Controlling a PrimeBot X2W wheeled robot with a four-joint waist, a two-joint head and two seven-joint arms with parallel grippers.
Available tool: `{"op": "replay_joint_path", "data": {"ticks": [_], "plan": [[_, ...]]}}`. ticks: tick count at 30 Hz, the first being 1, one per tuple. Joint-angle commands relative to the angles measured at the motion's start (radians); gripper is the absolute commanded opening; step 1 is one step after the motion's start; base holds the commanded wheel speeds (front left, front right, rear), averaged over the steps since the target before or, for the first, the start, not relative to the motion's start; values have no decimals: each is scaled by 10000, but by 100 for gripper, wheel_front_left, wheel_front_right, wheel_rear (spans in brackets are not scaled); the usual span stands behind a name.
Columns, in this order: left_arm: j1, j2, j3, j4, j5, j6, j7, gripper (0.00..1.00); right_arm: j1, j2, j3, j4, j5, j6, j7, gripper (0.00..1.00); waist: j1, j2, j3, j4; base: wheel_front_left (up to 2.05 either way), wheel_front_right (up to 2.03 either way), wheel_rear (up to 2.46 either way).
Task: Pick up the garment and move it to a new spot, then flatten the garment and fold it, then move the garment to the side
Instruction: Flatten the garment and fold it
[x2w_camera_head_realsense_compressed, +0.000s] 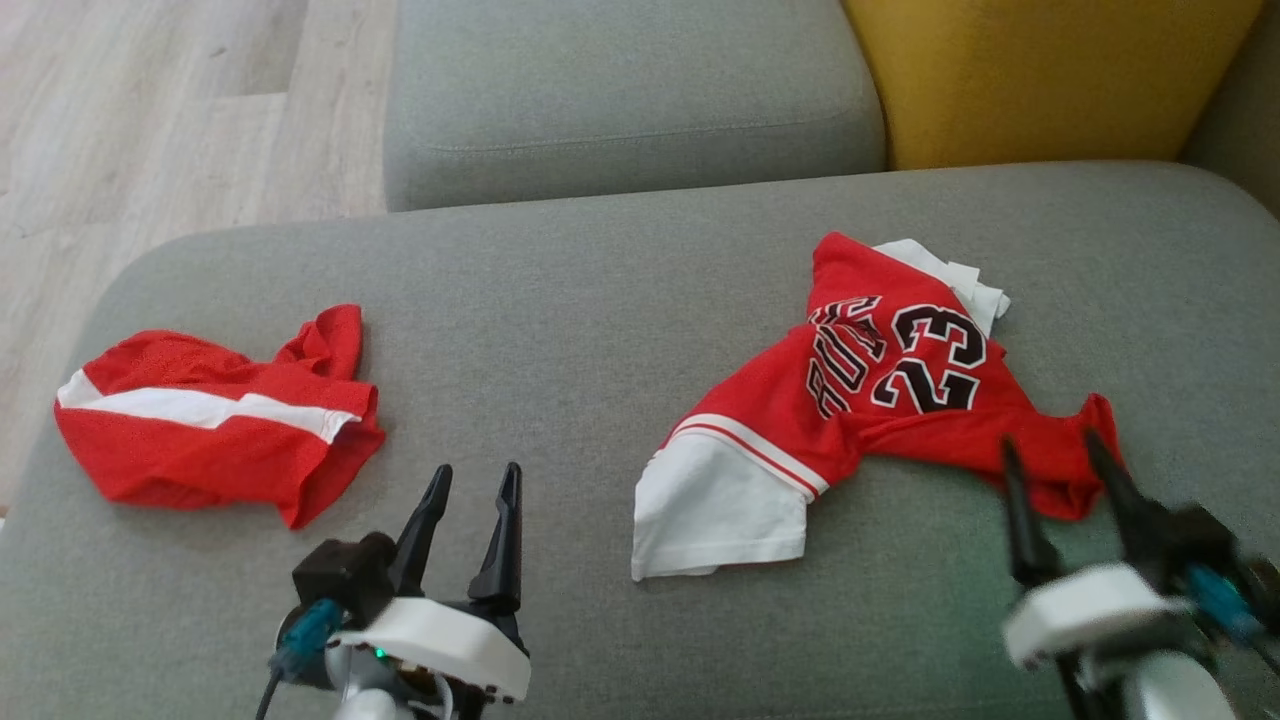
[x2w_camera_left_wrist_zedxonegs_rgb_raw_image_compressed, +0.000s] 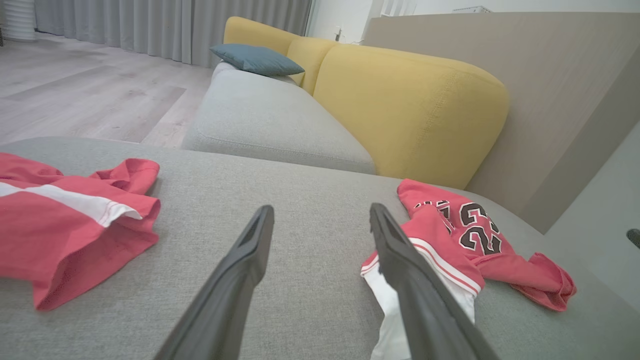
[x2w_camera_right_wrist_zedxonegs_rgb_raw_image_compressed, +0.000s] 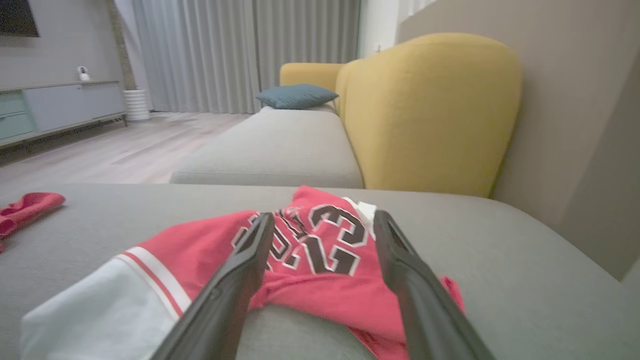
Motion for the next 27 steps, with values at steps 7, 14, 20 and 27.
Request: {"op": "replay_joint_path", "data": {"ticks": [7,14,20,27], "plan": [[-521,6,122,-276,-220,96,-124,100,443,27,-790,-576,676,-7,-249,100,0,-1,151,-315,0,0,0],[-659,6,-135,-175,-338,33,-124,100,202,28,-720,-550,759,-7,-278,100,0,-1,238,-447,0,0,0],[-860,6,-926,353,-664,-232,-124,100,117,28,-830,-472,857,-7,-333,100,0,-1,368,-547,0,0,0],[-1486,6,-2301,1817,-820,-545,530,100,3,28,-757,-410,868,-7,-385,100,0,-1,588,-806,0,0,0]]}}
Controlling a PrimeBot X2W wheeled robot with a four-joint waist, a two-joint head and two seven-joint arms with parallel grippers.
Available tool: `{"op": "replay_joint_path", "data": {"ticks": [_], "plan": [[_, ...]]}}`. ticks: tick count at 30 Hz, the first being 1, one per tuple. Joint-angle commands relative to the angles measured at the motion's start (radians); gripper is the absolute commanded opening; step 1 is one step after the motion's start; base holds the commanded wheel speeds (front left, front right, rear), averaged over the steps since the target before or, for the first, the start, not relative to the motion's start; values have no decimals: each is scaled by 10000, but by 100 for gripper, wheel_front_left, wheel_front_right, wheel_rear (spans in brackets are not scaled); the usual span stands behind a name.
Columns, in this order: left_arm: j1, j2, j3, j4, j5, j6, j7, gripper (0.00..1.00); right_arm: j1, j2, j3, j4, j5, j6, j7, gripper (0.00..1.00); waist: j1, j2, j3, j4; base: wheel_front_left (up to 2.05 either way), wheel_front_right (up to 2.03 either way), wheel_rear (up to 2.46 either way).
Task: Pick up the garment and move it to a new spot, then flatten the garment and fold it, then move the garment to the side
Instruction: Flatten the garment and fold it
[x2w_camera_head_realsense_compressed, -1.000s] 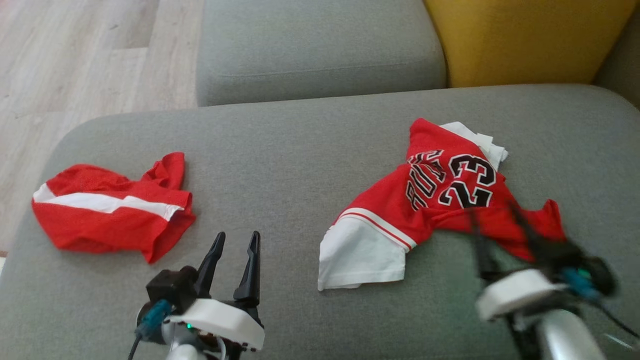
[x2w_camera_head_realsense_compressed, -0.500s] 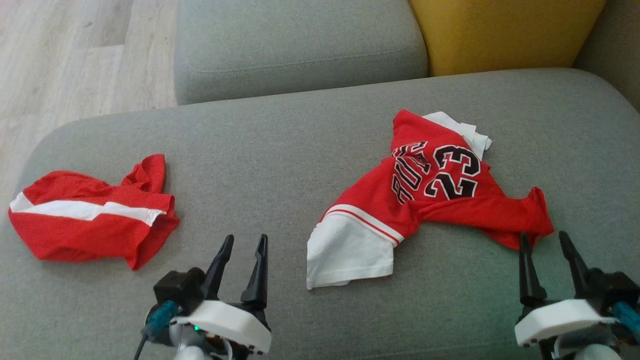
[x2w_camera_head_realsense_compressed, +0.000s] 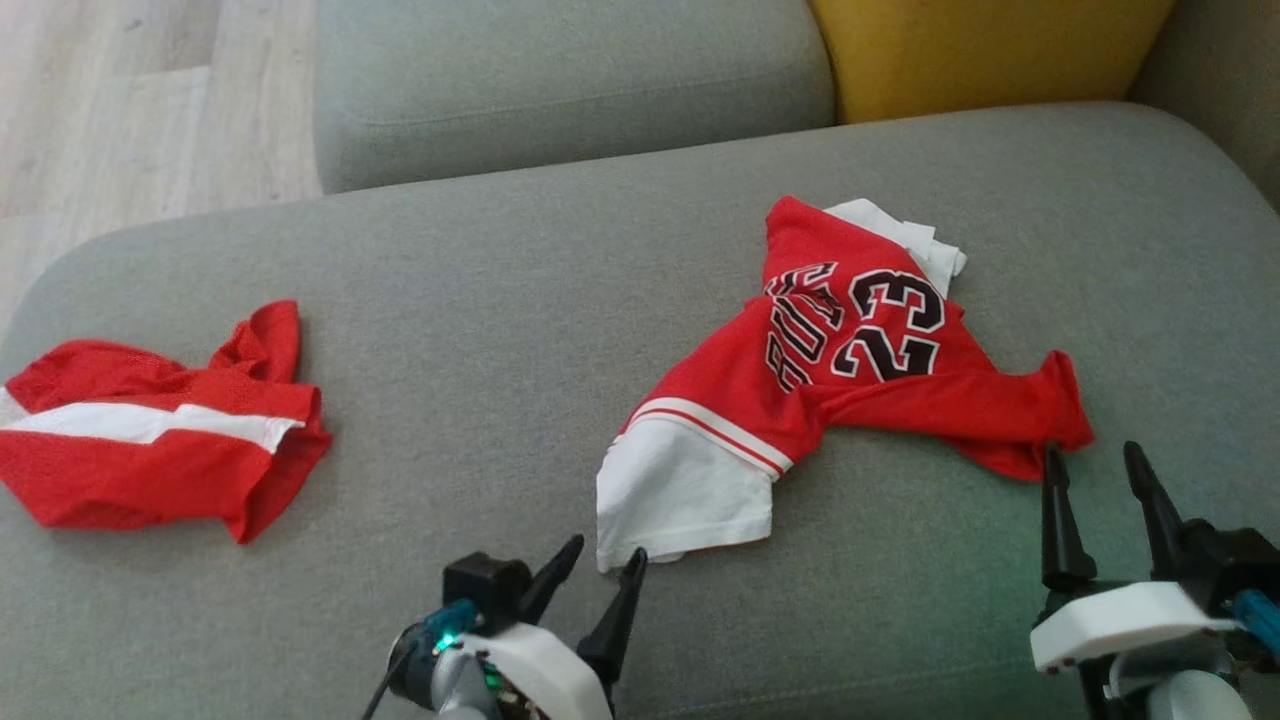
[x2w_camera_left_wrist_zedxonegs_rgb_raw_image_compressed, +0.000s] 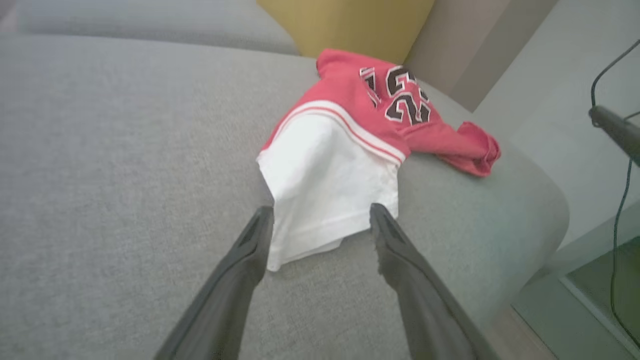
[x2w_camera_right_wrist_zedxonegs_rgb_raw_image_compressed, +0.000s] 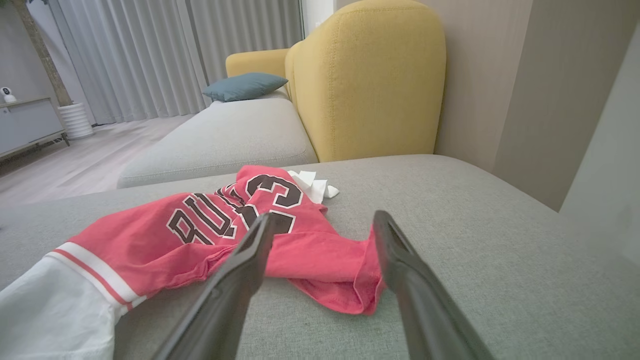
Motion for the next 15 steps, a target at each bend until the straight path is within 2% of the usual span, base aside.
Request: {"op": "replay_joint_path", "data": {"ticks": [1,6,9,15], "plan": [[-658,10,198,-183,-45,-12,12,100,-575,-59,282,-300,49,-7,-111,100,0,-1,70,-83,0,0,0],[-1090,10,-170,611,-170,263,451,100,-641,-59,364,-279,4,-7,-109,100,0,-1,223,-326,0,0,0],[-1307,10,-229,999,-290,517,510,100,-688,-59,401,-289,-14,-7,-102,100,0,-1,303,-474,0,0,0],[-1722,10,-339,1719,-464,742,457,100,-764,-59,498,-352,-28,-7,-93,100,0,-1,504,-719,0,0,0]]}}
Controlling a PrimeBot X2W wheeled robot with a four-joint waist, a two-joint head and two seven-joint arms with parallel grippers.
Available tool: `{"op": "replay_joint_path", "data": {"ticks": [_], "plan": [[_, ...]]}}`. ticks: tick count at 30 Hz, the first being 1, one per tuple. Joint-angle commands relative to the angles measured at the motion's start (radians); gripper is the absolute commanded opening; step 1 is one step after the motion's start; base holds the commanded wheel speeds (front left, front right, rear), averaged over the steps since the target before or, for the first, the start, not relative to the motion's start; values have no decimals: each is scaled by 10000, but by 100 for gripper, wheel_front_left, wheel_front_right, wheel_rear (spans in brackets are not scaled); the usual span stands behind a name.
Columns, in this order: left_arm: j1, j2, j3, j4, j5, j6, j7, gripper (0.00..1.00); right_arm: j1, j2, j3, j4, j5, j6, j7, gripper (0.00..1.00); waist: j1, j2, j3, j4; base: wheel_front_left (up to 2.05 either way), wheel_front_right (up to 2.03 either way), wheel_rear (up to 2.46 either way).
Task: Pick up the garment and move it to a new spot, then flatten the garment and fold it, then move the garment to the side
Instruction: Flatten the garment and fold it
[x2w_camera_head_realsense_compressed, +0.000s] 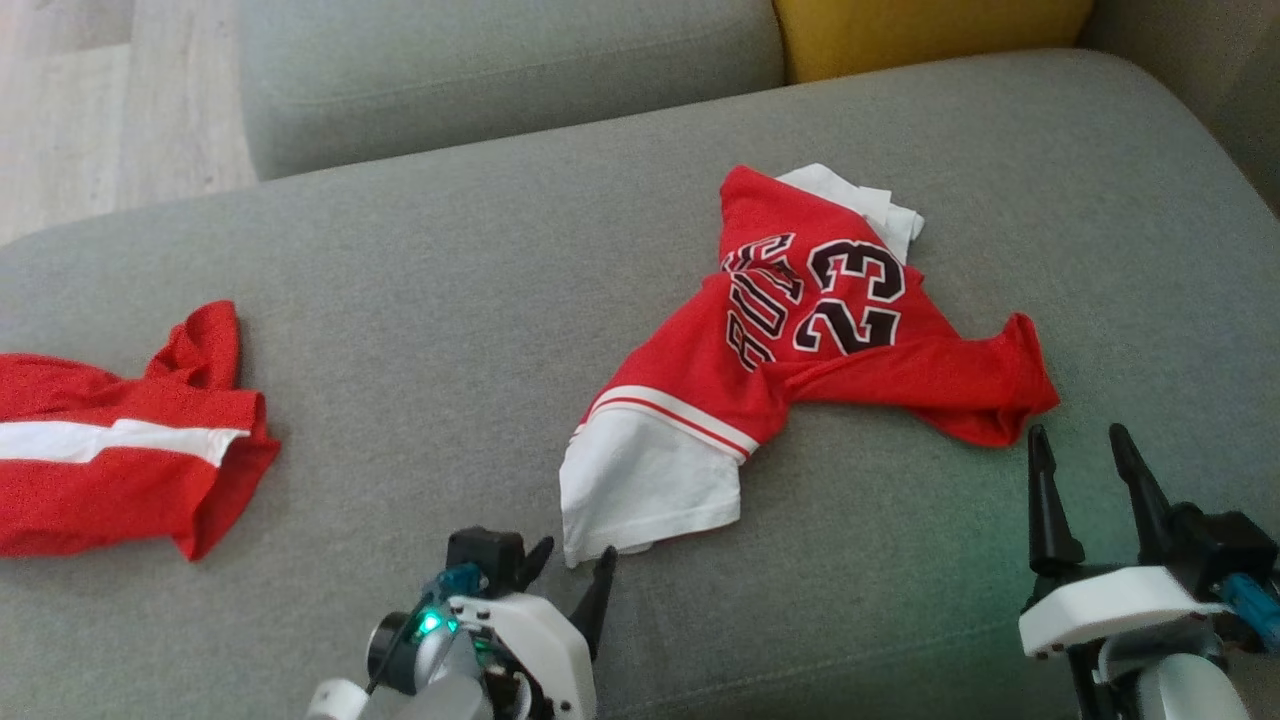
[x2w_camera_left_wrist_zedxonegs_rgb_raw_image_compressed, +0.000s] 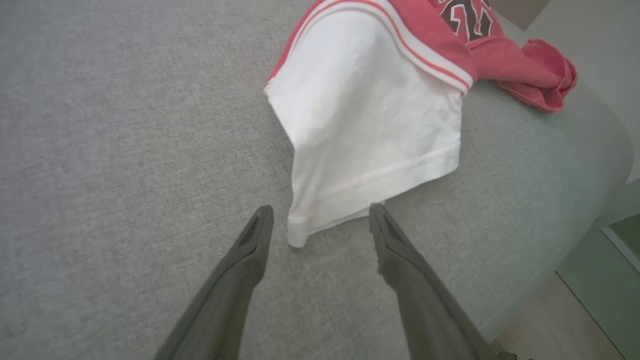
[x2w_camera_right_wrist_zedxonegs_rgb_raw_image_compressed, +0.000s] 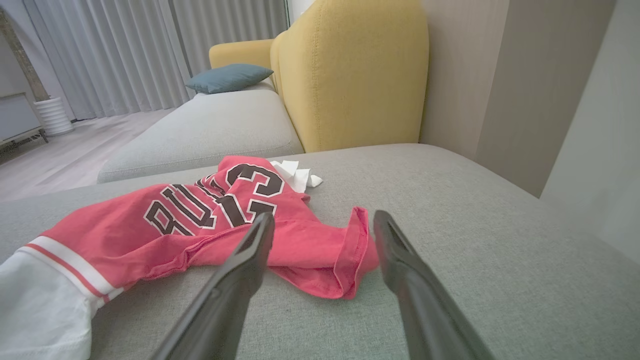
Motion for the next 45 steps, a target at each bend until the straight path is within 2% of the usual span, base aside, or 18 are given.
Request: {"op": "replay_joint_path", "data": {"ticks": [1,11,12,13,14,21,28,32,37,45], "plan": [[-676,18,231,-45,-72,132,-125,100,-538,-59,306,-385,-30,-7,-93,100,0,-1,115,-107,0,0,0],[-1195,18,-113,552,-729,-104,-307,100,-731,-58,340,-431,-79,-7,-86,100,0,-1,363,-324,0,0,0],[-1223,18,-157,571,-826,-152,-331,49,-754,-58,333,-430,-82,-7,-82,100,0,-1,370,-333,0,0,0],[-1223,18,-157,571,-826,-152,-331,49,-754,-58,333,-430,-82,-7,-82,100,0,-1,370,-333,0,0,0],[-1250,18,-199,580,-907,-197,-382,0,-775,-58,324,-427,-85,-7,-78,100,0,-1,371,-337,0,0,0],[-1397,18,61,200,-1461,-140,-1075,0,-988,-58,174,-208,-267,-7,169,100,0,-1,214,-99,0,0,0],[-1255,102,843,-790,-1260,24,-1284,0,-1886,-58,-500,669,-410,-7,1256,100,0,-1,149,334,0,0,0],[-1045,130,978,-1237,-1001,-36,-1290,0,-2849,-92,-1109,1537,-749,-7,2339,100,0,-1,229,534,0,0,0],[-985,110,799,-1374,-819,-167,-1291,0,-4134,-479,-1633,3050,-1217,-7,3580,100,0,-1,412,760,0,0,0],[-1241,63,334,-1369,-715,-305,-1289,0,-5713,-1150,-2378,5228,-1939,-7,4396,100,0,-1,853,1129,0,0,0]]}}
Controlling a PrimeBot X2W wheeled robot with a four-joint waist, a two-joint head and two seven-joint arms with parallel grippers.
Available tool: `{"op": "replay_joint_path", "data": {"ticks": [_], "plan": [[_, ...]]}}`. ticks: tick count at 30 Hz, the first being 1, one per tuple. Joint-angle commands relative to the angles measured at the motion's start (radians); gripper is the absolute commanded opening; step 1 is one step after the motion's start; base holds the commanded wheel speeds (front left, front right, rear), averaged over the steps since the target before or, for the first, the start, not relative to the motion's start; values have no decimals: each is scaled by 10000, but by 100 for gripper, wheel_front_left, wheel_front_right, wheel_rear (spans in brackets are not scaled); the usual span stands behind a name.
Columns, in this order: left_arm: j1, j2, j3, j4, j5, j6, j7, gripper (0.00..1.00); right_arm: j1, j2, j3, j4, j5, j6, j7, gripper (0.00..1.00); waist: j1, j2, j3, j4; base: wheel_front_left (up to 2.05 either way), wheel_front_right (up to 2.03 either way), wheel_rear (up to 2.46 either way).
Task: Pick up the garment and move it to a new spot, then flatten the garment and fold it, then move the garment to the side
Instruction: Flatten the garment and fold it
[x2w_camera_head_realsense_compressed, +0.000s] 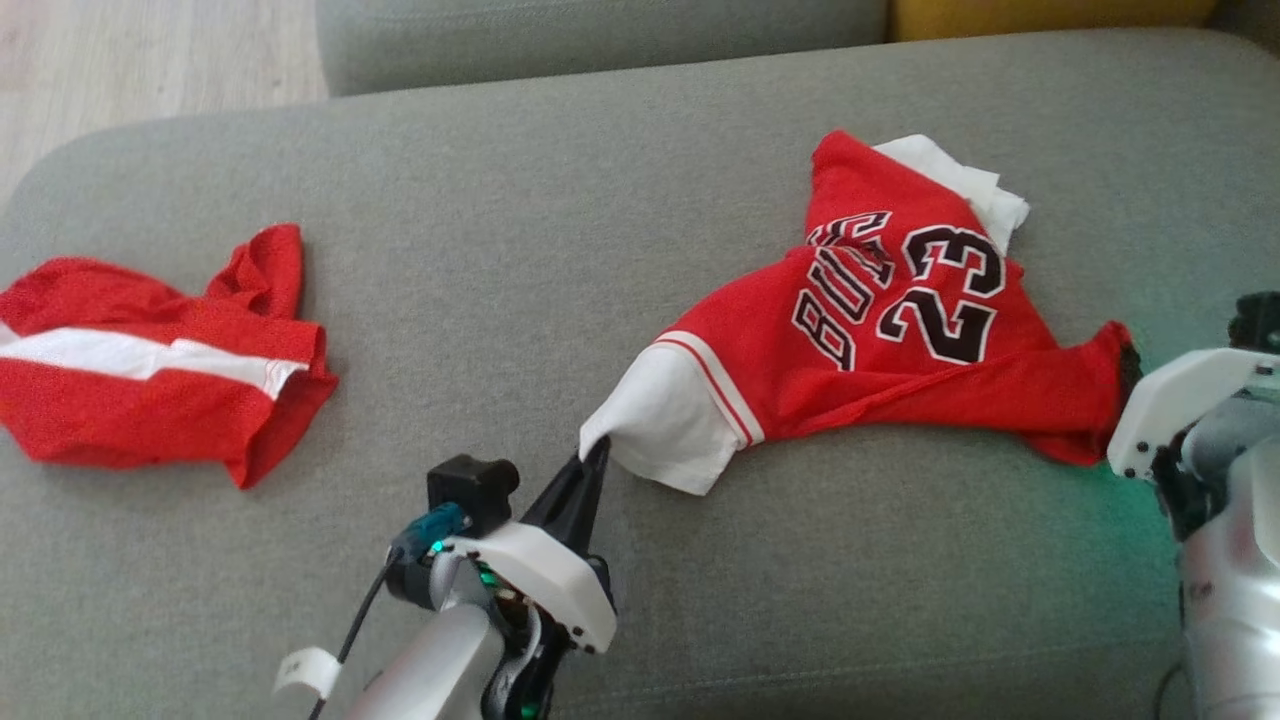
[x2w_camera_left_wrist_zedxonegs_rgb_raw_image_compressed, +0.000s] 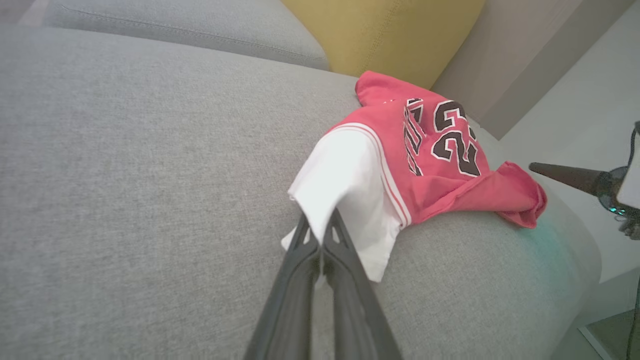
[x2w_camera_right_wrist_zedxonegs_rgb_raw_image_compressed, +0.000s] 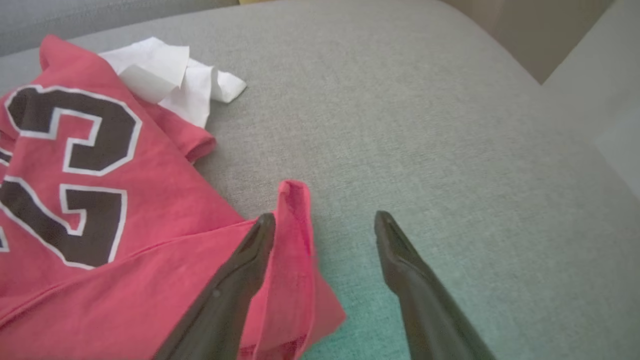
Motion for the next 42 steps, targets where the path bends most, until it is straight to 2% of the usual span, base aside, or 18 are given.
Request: {"op": "replay_joint_path", "data": {"ticks": [1,9,29,30,31,32,33,42], "plan": [[-457,28,215,-283,78,-24,-127,0,-573,-176,201,-96,-131,-7,-18,100,0,0,132,112,0,0,0],[-684,12,-38,-296,94,-22,-125,0,-1655,-426,-396,1402,-437,-7,-16,100,0,0,559,275,0,0,0],[-1056,89,-132,-306,106,-14,-118,0,-3008,-659,-1148,3193,-983,-7,-363,100,0,0,1236,429,0,0,0],[-1068,92,-129,-299,99,-14,-119,0,-3041,-650,-1164,3276,-1004,-7,-362,90,0,0,1240,430,0,0,0],[-1080,97,-124,-292,93,-12,-119,0,-3071,-639,-1179,3353,-1020,-7,-368,56,0,0,1242,428,0,0,0],[-1090,102,-119,-286,89,-7,-119,0,-3102,-633,-1193,3422,-1037,-7,-379,40,0,0,1243,423,0,0,0],[-1100,104,-117,-283,86,-3,-120,0,-3129,-630,-1205,3484,-1053,-7,-396,0,0,0,1240,420,0,0,0],[-1080,152,-41,-230,12,21,-124,0,-3270,-663,-1052,3834,-1097,-7,-1131,0,0,0,929,333,0,0,0]]}}
